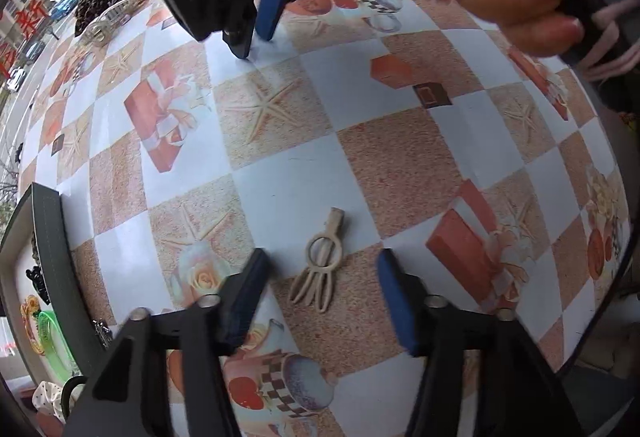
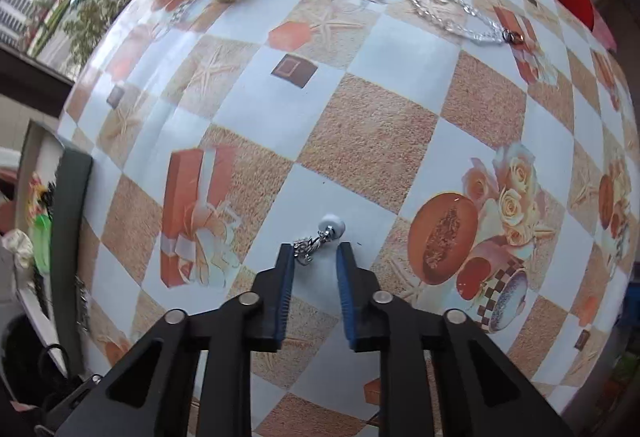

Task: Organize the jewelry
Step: 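Move both open tools back over the table toward the remaining clips, then grasp the beige claw clip with left tool while right tool grasps silver keychain charm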

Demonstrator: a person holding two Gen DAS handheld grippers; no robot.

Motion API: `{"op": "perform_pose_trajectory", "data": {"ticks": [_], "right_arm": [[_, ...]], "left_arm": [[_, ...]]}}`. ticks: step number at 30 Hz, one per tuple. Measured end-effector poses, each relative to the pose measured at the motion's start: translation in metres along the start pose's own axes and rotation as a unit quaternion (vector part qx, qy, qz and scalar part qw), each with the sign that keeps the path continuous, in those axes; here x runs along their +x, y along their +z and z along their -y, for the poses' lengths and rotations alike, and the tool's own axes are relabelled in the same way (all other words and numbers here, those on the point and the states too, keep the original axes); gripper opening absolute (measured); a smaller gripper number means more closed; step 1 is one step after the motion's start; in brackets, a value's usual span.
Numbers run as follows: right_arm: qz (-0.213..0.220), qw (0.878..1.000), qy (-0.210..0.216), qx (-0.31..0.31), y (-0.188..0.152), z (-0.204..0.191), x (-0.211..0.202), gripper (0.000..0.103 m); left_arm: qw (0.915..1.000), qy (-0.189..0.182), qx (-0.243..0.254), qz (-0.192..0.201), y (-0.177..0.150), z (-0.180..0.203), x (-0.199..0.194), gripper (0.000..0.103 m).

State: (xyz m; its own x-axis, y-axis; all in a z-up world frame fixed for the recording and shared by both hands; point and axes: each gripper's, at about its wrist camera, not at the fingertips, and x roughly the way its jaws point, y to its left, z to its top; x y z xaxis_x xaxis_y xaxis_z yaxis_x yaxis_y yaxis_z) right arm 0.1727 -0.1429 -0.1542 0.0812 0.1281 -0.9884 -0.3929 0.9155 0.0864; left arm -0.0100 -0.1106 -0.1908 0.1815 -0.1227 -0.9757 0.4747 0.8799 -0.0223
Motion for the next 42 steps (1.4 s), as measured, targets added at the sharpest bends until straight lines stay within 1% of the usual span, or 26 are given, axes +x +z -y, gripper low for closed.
{"op": "perform_pose_trajectory", "data": {"ticks": [1, 2, 3, 6, 8, 10, 13, 16, 23, 25, 27, 29, 30, 31, 32, 33, 34, 35, 40, 41, 42], "right_arm": [[0.001, 1.000, -0.005, -0.002, -0.001, -0.001, 0.000, 0.010], [0.001, 1.000, -0.002, 0.003, -0.001, 0.000, 0.000, 0.007], [0.000, 1.000, 0.001, 0.010, -0.002, 0.001, 0.000, 0.003], [0.003, 0.999, 0.015, 0.037, -0.004, 0.010, -0.003, 0.002], [0.008, 0.998, 0.029, 0.055, -0.011, 0.020, -0.008, 0.002], [0.012, 0.996, 0.043, 0.073, -0.015, 0.031, -0.014, 0.002], [0.013, 0.993, 0.062, 0.098, -0.027, 0.043, -0.023, 0.002], [0.012, 0.989, 0.081, 0.124, -0.043, 0.052, -0.031, 0.002], [0.004, 0.982, 0.100, 0.159, -0.090, 0.056, -0.044, 0.002], [0.001, 0.981, 0.105, 0.164, -0.092, 0.048, -0.042, 0.002], [0.010, 0.979, 0.112, 0.172, -0.096, 0.048, -0.042, 0.002], [0.008, 0.975, 0.120, 0.188, -0.086, 0.051, -0.035, 0.002], [0.007, 0.974, 0.120, 0.189, -0.080, 0.053, -0.032, 0.005], [0.008, 0.976, 0.114, 0.187, -0.075, 0.053, -0.030, 0.010], [0.011, 0.979, 0.101, 0.178, -0.067, 0.052, -0.026, 0.030], [0.017, 0.981, 0.090, 0.171, -0.061, 0.051, -0.025, 0.056], [0.028, 0.983, 0.078, 0.163, -0.055, 0.048, -0.024, 0.062], [0.040, 0.986, 0.067, 0.149, -0.046, 0.044, -0.023, 0.063], [0.043, 0.990, 0.038, 0.126, -0.020, 0.032, -0.008, 0.062], [0.041, 0.991, 0.030, 0.121, -0.015, 0.029, -0.004, 0.058], [0.050, 0.993, 0.016, 0.109, -0.012, 0.024, -0.004, 0.054]], "left_arm": [[1.0000, -0.002, 0.001, 0.001, 0.000, 0.001, -0.001, 0.036], [1.0000, -0.006, 0.000, -0.001, 0.001, 0.001, -0.002, 0.025], [0.9999, -0.011, -0.003, -0.002, 0.003, 0.001, -0.003, 0.023], [0.9991, -0.036, -0.022, -0.006, 0.006, -0.005, -0.004, 0.023], [0.9972, -0.058, -0.046, -0.006, 0.007, -0.015, -0.007, 0.023], [0.9936, -0.080, -0.080, -0.006, 0.004, -0.026, -0.012, 0.023], [0.9874, -0.102, -0.121, -0.003, 0.001, -0.044, -0.020, 0.023], [0.9851, -0.106, -0.136, 0.002, -0.004, -0.053, -0.030, 0.023], [0.9855, -0.095, -0.141, 0.005, -0.018, -0.063, -0.051, 0.023], [0.9851, -0.092, -0.145, 0.007, -0.021, -0.068, -0.053, 0.023], [0.9849, -0.088, -0.149, 0.010, -0.025, -0.070, -0.058, 0.023], [0.9849, -0.084, -0.151, 0.014, -0.028, -0.071, -0.061, 0.023], [0.9848, -0.081, -0.153, 0.015, -0.029, -0.072, -0.062, 0.023], [0.9847, -0.079, -0.154, 0.015, -0.030, -0.070, -0.060, 0.023], [0.9844, -0.078, -0.157, 0.015, -0.031, -0.071, -0.060, 0.023], [0.9842, -0.077, -0.159, 0.015, -0.032, -0.072, -0.059, 0.023], [0.9840, -0.075, -0.161, 0.015, -0.033, -0.073, -0.059, 0.023], [0.9838, -0.074, -0.162, 0.016, -0.033, -0.073, -0.058, 0.023], [0.9826, -0.072, -0.171, 0.016, -0.035, -0.076, -0.057, 0.023], [0.9824, -0.071, -0.172, 0.016, -0.035, -0.077, -0.056, 0.023], [0.9821, -0.070, -0.174, 0.016, -0.035, -0.078, -0.056, 0.023]]}}
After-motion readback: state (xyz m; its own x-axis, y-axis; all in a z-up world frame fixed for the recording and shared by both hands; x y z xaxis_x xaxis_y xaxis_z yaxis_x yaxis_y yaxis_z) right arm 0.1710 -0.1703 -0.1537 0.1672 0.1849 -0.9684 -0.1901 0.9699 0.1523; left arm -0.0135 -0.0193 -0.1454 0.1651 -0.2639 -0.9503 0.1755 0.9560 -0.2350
